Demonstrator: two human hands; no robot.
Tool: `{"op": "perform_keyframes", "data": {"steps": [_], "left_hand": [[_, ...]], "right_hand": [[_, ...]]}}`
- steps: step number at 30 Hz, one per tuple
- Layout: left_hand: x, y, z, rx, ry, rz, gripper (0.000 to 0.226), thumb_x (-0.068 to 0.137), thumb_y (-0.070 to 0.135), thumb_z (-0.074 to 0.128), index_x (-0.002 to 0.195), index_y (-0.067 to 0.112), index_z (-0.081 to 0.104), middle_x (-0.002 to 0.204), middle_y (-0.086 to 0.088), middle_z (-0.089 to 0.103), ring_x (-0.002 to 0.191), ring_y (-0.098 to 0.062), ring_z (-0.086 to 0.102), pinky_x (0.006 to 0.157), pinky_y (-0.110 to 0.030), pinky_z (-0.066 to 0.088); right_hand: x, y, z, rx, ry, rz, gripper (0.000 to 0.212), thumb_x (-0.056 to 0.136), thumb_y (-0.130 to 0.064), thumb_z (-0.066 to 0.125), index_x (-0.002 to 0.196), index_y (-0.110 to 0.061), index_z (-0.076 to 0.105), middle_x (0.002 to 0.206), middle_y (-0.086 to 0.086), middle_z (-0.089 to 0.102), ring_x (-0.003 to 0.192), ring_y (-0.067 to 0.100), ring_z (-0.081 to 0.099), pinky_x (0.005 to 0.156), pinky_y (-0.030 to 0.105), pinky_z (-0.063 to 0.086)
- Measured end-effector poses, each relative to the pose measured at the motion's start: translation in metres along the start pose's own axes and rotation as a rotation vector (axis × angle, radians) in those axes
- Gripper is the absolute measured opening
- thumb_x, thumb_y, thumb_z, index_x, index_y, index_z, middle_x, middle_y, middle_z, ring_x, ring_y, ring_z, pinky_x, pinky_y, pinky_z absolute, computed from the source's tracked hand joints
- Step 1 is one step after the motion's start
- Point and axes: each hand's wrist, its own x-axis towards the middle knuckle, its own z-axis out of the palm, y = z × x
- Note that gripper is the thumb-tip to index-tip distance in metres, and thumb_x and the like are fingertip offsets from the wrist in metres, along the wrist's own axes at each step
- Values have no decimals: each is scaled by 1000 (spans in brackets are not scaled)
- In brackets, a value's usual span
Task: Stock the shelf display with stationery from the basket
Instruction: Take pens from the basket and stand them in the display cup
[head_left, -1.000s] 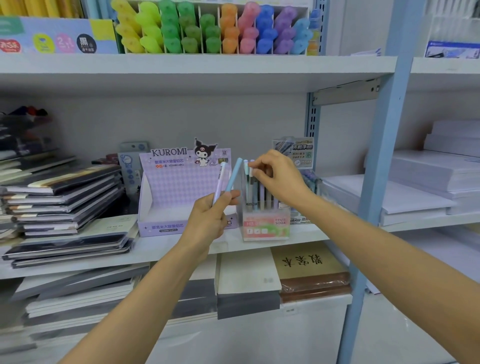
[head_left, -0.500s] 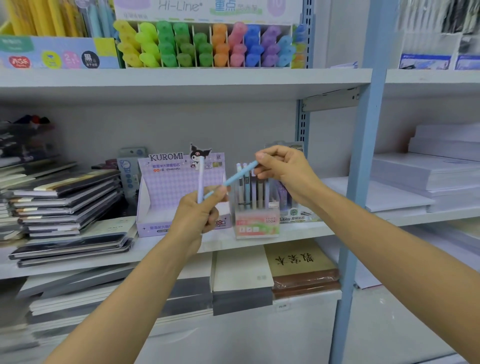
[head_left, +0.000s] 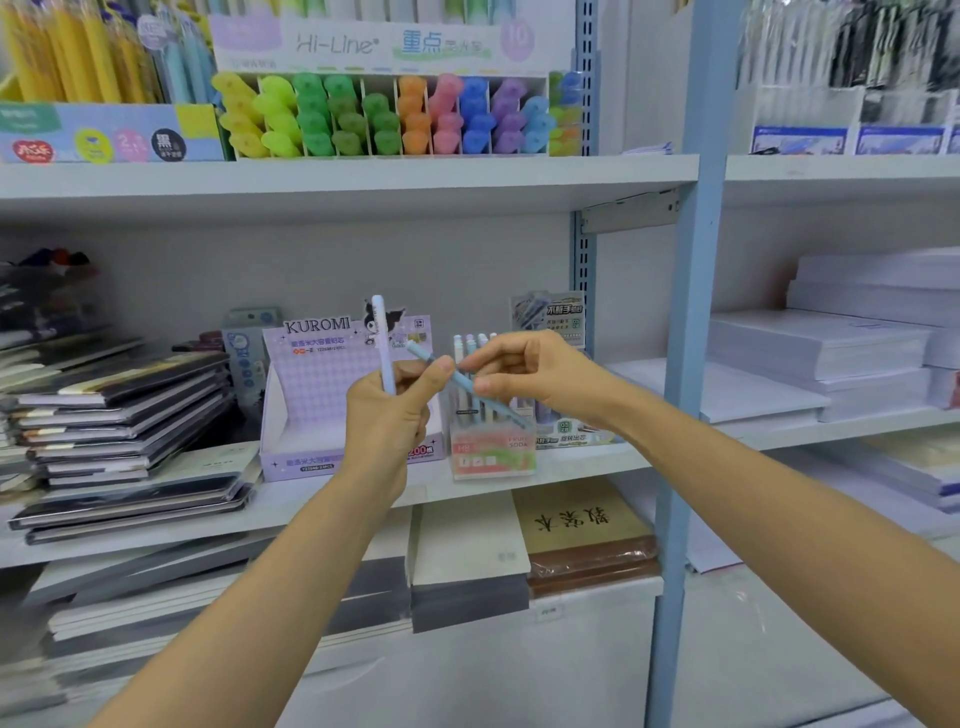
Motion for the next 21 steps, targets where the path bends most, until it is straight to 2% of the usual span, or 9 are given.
{"op": "perform_keyframes", "data": {"steps": [3,5,7,9,12,16,21], "left_hand": [[-1,1,3,29,-52,-4,22,78,30,77,80,10,68,51,2,47,38,-9,27,35,-18,25],[0,2,3,70,-71,-29,26,84,39,71,87,14,68,56,7,58,40,-9,33,36,-17,28],[2,1,0,96,-68,-83,32,92,47,59,92,16,67,62,9,58,41,-8,37,37,-18,29],[4,-1,-3,66,-68,-126,33,98,40,45,85,16,64,63,6,55,40,-8,36,36,-19,26],[7,-4,-7,88,-77,-133,26,94,27,41,74,17,54,63,3,52,42,-10,34,37,-20,27],[9,-14,-11,200,-133,-110,23,98,27,43,76,18,46,61,5,48,47,-11,39,42,-21,33],[10,-24,-15,188,-185,-111,22,101,28,45,86,16,55,60,5,46,46,-10,36,39,-18,29]], "right_hand": [[2,1,3,-101,-39,-12,23,88,-10,69,111,-12,69,98,8,74,97,23,70,91,31,55],[3,2,1,-105,-24,-20,19,90,-9,66,109,-11,69,100,12,72,96,25,70,89,32,56],[7,2,-4,-42,92,-31,14,91,-7,64,105,-7,66,92,10,70,82,19,69,78,26,57],[14,2,-11,32,280,-45,11,91,-4,62,101,-6,60,86,9,67,71,14,67,70,23,56],[27,9,-17,24,460,-5,11,91,-1,59,101,-5,57,88,15,67,66,14,68,65,22,56],[37,26,-9,-131,434,78,16,88,2,61,100,-6,55,85,19,69,71,23,71,64,26,56],[48,38,-3,-410,291,126,23,88,-2,61,109,-4,51,78,17,72,73,22,72,74,42,60]]}}
